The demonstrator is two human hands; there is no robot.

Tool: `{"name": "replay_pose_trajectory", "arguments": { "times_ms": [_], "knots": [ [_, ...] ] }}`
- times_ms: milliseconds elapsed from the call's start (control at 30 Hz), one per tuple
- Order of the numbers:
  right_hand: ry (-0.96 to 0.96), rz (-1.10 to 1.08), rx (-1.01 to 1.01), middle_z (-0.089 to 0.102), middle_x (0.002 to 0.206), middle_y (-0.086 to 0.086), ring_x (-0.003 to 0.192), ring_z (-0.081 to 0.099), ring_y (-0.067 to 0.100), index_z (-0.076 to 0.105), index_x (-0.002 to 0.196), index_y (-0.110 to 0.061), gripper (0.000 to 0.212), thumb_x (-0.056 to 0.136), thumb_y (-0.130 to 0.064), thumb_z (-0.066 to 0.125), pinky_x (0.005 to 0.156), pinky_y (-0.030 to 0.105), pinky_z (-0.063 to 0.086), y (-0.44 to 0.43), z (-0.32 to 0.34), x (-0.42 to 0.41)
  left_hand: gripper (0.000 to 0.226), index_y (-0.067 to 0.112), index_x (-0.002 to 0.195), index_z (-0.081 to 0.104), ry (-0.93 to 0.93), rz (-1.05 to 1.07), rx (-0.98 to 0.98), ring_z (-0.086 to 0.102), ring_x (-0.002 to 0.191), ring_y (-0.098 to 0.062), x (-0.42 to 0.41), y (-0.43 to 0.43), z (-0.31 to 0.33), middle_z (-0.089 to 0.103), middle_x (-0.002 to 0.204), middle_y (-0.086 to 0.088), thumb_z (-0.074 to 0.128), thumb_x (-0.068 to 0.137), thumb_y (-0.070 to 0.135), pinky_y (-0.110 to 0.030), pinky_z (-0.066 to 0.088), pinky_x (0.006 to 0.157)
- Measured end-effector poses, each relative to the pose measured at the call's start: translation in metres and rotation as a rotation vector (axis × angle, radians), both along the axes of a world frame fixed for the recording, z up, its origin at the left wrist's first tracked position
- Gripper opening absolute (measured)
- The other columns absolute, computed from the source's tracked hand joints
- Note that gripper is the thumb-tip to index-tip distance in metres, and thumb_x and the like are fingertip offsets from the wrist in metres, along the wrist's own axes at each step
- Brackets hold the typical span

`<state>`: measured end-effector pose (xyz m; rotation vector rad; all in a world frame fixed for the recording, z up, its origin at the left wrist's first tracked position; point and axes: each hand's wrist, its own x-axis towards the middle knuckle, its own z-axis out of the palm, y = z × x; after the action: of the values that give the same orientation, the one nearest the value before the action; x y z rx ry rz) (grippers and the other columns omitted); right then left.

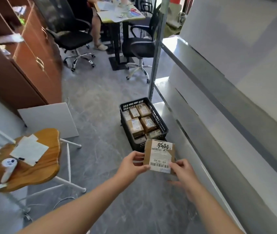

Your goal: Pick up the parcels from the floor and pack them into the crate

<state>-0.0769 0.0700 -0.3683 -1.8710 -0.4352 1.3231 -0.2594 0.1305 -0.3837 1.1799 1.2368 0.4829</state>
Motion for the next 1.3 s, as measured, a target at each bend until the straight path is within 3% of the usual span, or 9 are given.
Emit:
{"name": "replay_pose_trajectory", "arguments": {
  "times_ms": [100, 233, 400, 633, 800, 933, 1100, 1200, 1300],
  "knots": [
    [-0.057, 0.019, -0.039, 0.067, 0.099, 0.005, 0.092, 0.066, 0.018, 0.050, 0.102, -0.013, 0.014, 0.095, -0.019, 0.060, 0.079, 0.052, 0.059, 0.044, -0.023, 0.030, 0.037, 0.021, 0.107, 0.061, 0.025, 0.015, -0.031, 0.067, 0.098, -0.009, 0.030, 0.037, -0.022, 0.069, 0.108, 0.005, 0.081, 0.076, 0.017, -0.030, 0.058, 0.085],
    [-0.051, 0.043, -0.087, 0.067, 0.099, 0.006, 0.089, 0.068, 0.020, 0.048, 0.107, -0.011, 0.014, 0.096, -0.017, 0.055, 0.072, 0.042, 0.058, 0.112, -0.062, 0.076, 0.035, 0.021, 0.106, 0.060, 0.108, 0.030, -0.031, 0.066, 0.097, -0.006, 0.078, 0.095, -0.057, 0.068, 0.106, 0.009, 0.080, 0.078, 0.014, -0.030, 0.057, 0.086],
    [-0.046, 0.121, -0.205, 0.070, 0.098, 0.004, 0.089, 0.069, 0.020, 0.049, 0.098, -0.017, 0.010, 0.095, -0.023, 0.055, 0.083, 0.047, 0.058, 0.195, -0.116, 0.121, 0.034, 0.021, 0.110, 0.061, 0.219, 0.042, 0.001, 0.062, 0.102, -0.005, 0.126, 0.170, -0.096, 0.067, 0.112, 0.009, 0.075, 0.081, 0.011, -0.021, 0.052, 0.086],
    [-0.014, 0.106, -0.225, 0.068, 0.097, 0.007, 0.088, 0.069, 0.021, 0.045, 0.097, -0.013, 0.016, 0.098, -0.027, 0.054, 0.071, 0.039, 0.059, 0.286, -0.158, 0.136, 0.049, 0.025, 0.129, 0.060, 0.334, -0.024, 0.014, 0.062, 0.110, -0.008, 0.143, 0.262, -0.140, 0.067, 0.120, 0.007, 0.071, 0.084, 0.009, -0.032, 0.051, 0.097],
    [0.007, 0.143, -0.240, 0.069, 0.099, 0.009, 0.083, 0.071, 0.027, 0.046, 0.096, -0.012, 0.021, 0.095, -0.030, 0.058, 0.071, 0.041, 0.061, 0.335, -0.220, 0.125, 0.053, 0.030, 0.132, 0.058, 0.411, -0.074, 0.032, 0.060, 0.113, -0.008, 0.143, 0.335, -0.195, 0.066, 0.122, 0.010, 0.060, 0.087, 0.003, -0.028, 0.049, 0.096],
    [0.106, 0.028, -0.276, 0.062, 0.096, 0.006, 0.070, 0.069, 0.019, 0.043, 0.100, -0.008, 0.015, 0.096, -0.010, 0.057, 0.048, 0.024, 0.056, 0.368, -0.291, 0.105, 0.052, 0.029, 0.134, 0.057, 0.499, -0.216, 0.034, 0.058, 0.115, -0.009, 0.143, 0.390, -0.267, 0.063, 0.127, 0.008, 0.054, 0.089, 0.003, -0.015, 0.040, 0.086],
    [0.236, -0.136, -0.381, 0.066, 0.107, 0.019, 0.066, 0.068, 0.023, 0.042, 0.099, -0.009, 0.013, 0.096, -0.008, 0.055, 0.047, 0.020, 0.053, 0.403, -0.382, 0.085, 0.050, 0.026, 0.136, 0.055, 0.568, -0.394, 0.043, 0.053, 0.122, -0.015, 0.143, 0.450, -0.365, 0.059, 0.134, 0.002, 0.051, 0.092, 0.004, -0.017, 0.038, 0.088],
    [0.311, -0.190, -0.431, 0.067, 0.112, 0.019, 0.072, 0.070, 0.024, 0.044, 0.119, -0.005, 0.025, 0.096, -0.008, 0.052, 0.049, 0.020, 0.055, 0.424, -0.431, 0.076, 0.048, 0.023, 0.138, 0.053, 0.591, -0.543, 0.046, 0.052, 0.124, -0.017, 0.141, 0.480, -0.415, 0.057, 0.137, 0.000, 0.051, 0.093, 0.006, -0.018, 0.037, 0.089],
    [0.391, -0.237, -0.543, 0.066, 0.116, 0.021, 0.065, 0.068, 0.023, 0.035, 0.132, -0.006, 0.042, 0.095, -0.006, 0.053, 0.057, 0.027, 0.057, 0.447, -0.472, 0.064, 0.045, 0.020, 0.138, 0.052, 0.624, -0.684, 0.036, 0.050, 0.127, -0.019, 0.137, 0.500, -0.461, 0.056, 0.138, -0.002, 0.056, 0.094, 0.013, -0.024, 0.037, 0.100]
  ]
}}
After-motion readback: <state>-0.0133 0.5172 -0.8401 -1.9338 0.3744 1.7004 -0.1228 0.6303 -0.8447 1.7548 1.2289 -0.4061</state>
